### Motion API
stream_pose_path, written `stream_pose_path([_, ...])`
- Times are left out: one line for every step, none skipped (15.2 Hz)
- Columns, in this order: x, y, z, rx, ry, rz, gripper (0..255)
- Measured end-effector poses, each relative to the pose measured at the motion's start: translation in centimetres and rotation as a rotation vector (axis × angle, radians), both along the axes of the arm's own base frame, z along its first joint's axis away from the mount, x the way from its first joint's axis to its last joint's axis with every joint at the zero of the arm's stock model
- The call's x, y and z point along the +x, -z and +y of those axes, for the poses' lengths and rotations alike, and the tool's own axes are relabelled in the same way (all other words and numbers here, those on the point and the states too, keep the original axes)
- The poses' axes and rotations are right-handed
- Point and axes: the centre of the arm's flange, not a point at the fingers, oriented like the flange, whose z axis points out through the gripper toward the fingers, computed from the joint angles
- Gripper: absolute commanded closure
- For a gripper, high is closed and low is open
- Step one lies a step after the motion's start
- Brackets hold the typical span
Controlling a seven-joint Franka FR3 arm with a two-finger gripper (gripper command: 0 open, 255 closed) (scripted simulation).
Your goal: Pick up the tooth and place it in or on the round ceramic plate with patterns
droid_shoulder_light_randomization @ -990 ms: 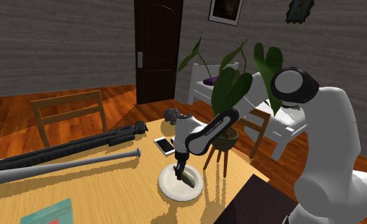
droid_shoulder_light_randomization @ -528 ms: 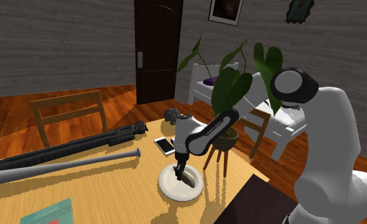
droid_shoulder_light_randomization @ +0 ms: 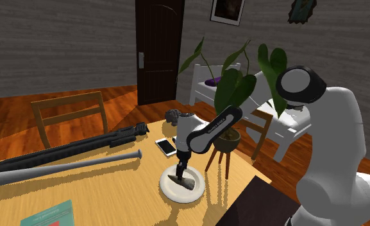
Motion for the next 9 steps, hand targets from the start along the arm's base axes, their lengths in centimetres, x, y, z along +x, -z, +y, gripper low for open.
stream_pose_path([0.2, -1.0, -0.1, 0.000, 0.000, 0.000, 0])
stream_pose_path([0.4, -2.1, -0.4, 0.000, 0.001, 0.000, 0])
stream_pose_path([0.4, -2.7, -0.3, 0.000, 0.001, 0.000, 0])
stream_pose_path([0.4, -2.9, -0.3, 0.000, 0.000, 0.000, 0])
stream_pose_path([0.4, -3.1, -0.2, 0.000, 0.000, 0.000, 0])
stream_pose_path([0.4, -3.2, -0.2, 0.000, 0.000, 0.000, 0])
stream_pose_path([0.4, -3.2, -0.2, 0.000, 0.000, 0.000, 0])
stream_pose_path([0.4, -3.2, -0.2, 0.000, 0.000, 0.000, 0])
stream_pose_path([0.4, -3.2, -0.2, 0.000, 0.000, 0.001, 0])
